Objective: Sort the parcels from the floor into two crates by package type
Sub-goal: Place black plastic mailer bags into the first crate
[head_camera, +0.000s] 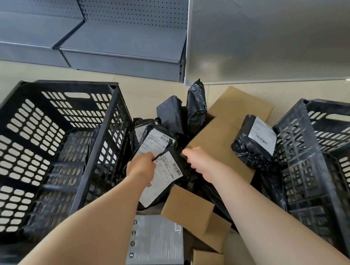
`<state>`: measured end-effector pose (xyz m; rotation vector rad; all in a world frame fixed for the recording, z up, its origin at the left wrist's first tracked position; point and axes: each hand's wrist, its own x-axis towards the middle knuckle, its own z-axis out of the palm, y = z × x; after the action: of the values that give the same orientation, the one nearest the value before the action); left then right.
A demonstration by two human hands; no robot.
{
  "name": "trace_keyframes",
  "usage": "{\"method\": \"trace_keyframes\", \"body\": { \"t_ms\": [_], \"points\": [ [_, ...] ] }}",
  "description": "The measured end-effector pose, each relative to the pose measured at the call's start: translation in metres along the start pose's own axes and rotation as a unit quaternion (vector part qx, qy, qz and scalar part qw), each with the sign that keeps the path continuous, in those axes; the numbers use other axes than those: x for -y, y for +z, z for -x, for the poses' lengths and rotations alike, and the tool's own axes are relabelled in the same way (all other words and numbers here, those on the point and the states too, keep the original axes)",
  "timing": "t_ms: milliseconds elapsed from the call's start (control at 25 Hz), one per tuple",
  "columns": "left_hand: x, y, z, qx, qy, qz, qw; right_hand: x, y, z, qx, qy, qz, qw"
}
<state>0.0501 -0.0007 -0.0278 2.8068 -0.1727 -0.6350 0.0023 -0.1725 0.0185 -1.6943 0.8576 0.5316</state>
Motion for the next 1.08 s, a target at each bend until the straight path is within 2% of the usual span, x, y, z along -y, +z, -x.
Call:
{"method": "trace_keyframes", "body": {
  "t_ms": [280,480,600,720,920,1080],
  "points": [
    [0.005,-0.006,0.005,0.027,0.003,0.146,0.989,-0.007,-0.003,-0.004,-0.013,-0.022,-0.010,1.000],
    [0.000,-0.026,0.009,-0.017,0.054,0.224,0.973,-0.012,-0.007,-0.008,-0.046,-0.035,-0.033,0.998],
    [-0.005,-0.037,0.014,-0.031,0.054,0.288,0.956,-0.007,-0.014,-0.002,-0.076,-0.034,-0.111,0.990],
    [-0.006,-0.047,0.015,-0.038,0.024,0.396,0.917,-0.006,-0.019,0.008,-0.039,-0.036,-0.164,0.985],
    [-0.007,-0.058,0.016,-0.030,-0.011,0.548,0.836,-0.017,-0.008,-0.001,0.067,-0.050,-0.162,0.983],
    [-0.006,-0.059,0.014,-0.030,-0.016,0.595,0.803,-0.020,-0.001,-0.003,0.045,-0.077,-0.164,0.982]
  ]
}}
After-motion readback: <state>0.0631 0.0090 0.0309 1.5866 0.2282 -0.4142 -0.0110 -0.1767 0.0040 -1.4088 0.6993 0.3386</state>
